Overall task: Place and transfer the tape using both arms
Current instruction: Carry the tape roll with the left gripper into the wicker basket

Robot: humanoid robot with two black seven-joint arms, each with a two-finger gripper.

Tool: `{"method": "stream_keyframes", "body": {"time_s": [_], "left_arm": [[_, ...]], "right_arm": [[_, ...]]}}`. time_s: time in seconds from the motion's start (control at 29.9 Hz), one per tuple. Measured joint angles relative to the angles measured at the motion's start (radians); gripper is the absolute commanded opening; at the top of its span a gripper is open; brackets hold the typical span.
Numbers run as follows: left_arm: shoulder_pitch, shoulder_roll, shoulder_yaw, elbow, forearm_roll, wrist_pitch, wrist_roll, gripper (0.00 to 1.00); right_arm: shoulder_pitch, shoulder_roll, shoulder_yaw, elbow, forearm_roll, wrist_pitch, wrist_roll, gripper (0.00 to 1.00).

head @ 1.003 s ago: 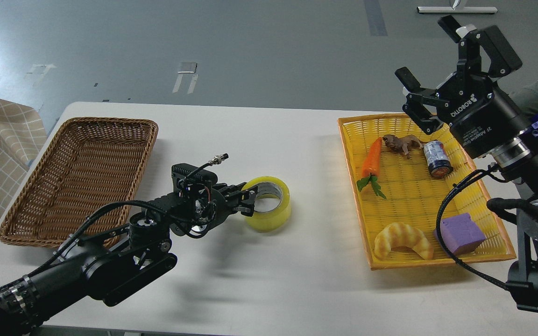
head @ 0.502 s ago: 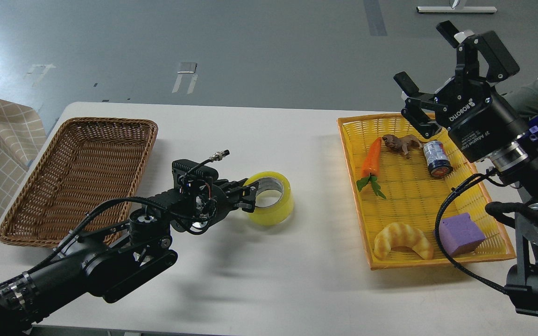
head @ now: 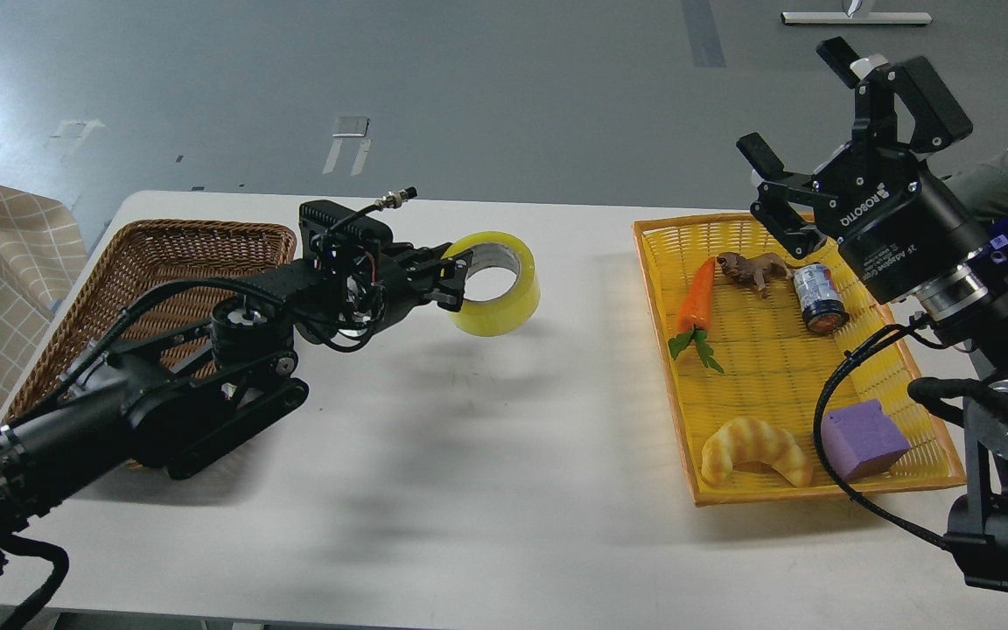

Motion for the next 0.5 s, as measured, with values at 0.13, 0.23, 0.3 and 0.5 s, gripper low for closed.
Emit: {"method": "stream_keyframes", "body": {"time_s": [0.13,0.23,0.3,0.5], "left_arm": [[-0.028,0.152,-0.003,-0.017,-0.063,0.0,-0.032,0.17],[-0.03,0.273,-0.004,-0.022,-0.096,0.005,-0.075,0.17],[-0.021,0.345,-0.004,-0.027,-0.103,0.012,-0.087,0.17],[0.048,0.518,0.005,-0.025,-0.166,0.054,-0.127,0.17]], "right_arm": [[0.002,0.0,0.0,-0.001,0.0,0.0,0.0,1.0],[0.003,0.0,0.0,-0.002,0.0,0.0,0.0,1.0],[0.003,0.0,0.0,-0.003,0.0,0.0,0.0,1.0],[0.006,0.002,-0.002,-0.003,0.0,0.0,0.0,1.0]]}}
